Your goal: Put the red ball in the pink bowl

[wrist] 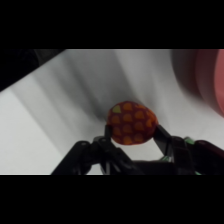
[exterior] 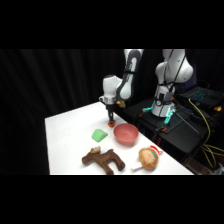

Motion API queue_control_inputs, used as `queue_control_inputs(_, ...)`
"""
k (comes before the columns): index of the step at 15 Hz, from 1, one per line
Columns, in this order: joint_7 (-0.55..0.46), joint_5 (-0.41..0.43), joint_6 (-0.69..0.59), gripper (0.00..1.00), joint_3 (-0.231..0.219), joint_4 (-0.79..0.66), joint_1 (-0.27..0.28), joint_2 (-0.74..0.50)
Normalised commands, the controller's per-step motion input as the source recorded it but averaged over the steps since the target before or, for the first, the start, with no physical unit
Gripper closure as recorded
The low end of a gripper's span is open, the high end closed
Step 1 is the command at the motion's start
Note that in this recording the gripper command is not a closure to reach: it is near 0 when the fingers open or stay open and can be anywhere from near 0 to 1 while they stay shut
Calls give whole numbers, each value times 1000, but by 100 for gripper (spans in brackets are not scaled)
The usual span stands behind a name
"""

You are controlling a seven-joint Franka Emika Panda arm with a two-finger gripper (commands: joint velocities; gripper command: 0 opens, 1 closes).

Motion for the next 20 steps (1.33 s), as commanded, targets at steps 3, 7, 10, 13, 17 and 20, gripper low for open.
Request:
queue_control_inputs(3, -148, 159, -47, 100, 144, 254, -130, 168)
queue_control_inputs(7, -35, 32, -127, 24, 7, 124, -31, 6)
queue_control_inputs(10, 185, -123, -463, 24, -164, 16, 171, -365)
queue_control_inputs(13, 315, -280, -636, 24, -240, -89, 271, -729)
queue_control_inputs(17, 291, -324, -546, 24, -118, -63, 195, -710)
queue_control_inputs(20, 170, -184, -283, 24, 46, -59, 138, -429)
